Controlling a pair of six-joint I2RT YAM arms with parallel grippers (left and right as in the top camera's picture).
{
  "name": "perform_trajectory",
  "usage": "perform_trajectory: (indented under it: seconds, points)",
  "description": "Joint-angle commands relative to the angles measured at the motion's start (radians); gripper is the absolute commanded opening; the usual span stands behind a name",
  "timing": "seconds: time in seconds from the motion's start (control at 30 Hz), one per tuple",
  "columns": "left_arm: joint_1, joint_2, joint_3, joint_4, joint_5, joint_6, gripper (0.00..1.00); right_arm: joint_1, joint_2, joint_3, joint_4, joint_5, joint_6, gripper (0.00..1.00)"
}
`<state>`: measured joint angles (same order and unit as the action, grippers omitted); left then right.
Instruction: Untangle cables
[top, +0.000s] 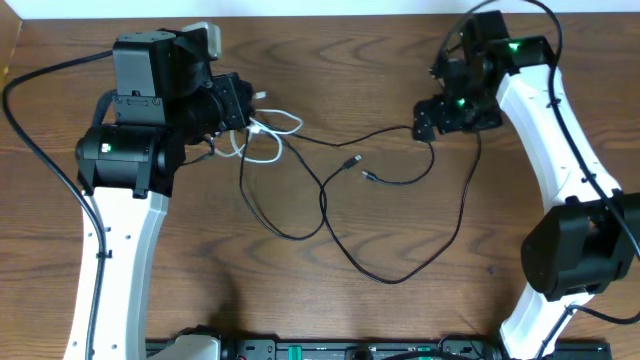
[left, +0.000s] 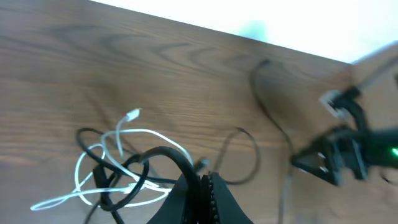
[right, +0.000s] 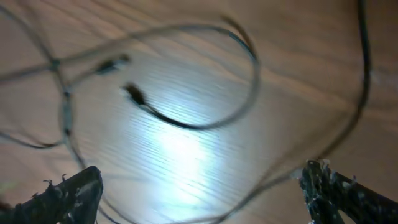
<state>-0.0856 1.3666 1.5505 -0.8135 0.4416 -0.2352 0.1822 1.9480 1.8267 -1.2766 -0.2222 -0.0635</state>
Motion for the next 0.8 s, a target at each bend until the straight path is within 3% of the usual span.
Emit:
perform_trajectory:
  seconds: [0.0, 0.17, 0.37, 0.63, 0.7, 0.77]
  points:
    - [0.006, -0.008, 0.015, 0.011, 0.151, 0.013, 0.08, 0.028, 0.004, 0.1, 0.01, -0.159, -0.032, 0.96]
    - [0.006, -0.008, 0.015, 0.045, 0.229, -0.05, 0.07, 0.084, 0.005, 0.108, 0.087, -0.345, -0.089, 0.94]
    - [0.006, -0.008, 0.015, 0.059, 0.233, -0.145, 0.08, 0.187, 0.005, 0.106, 0.101, -0.368, -0.219, 0.95]
    - [0.006, -0.008, 0.015, 0.061, 0.295, -0.146, 0.08, 0.285, 0.055, 0.105, 0.154, -0.365, -0.256, 0.93]
    - [0.006, -0.008, 0.015, 0.061, 0.309, -0.146, 0.08, 0.3, 0.079, 0.105, 0.168, -0.373, -0.256, 0.91]
    - [0.006, -0.008, 0.015, 0.061, 0.311, -0.149, 0.07, 0.315, 0.103, 0.105, 0.186, -0.383, -0.25, 0.83]
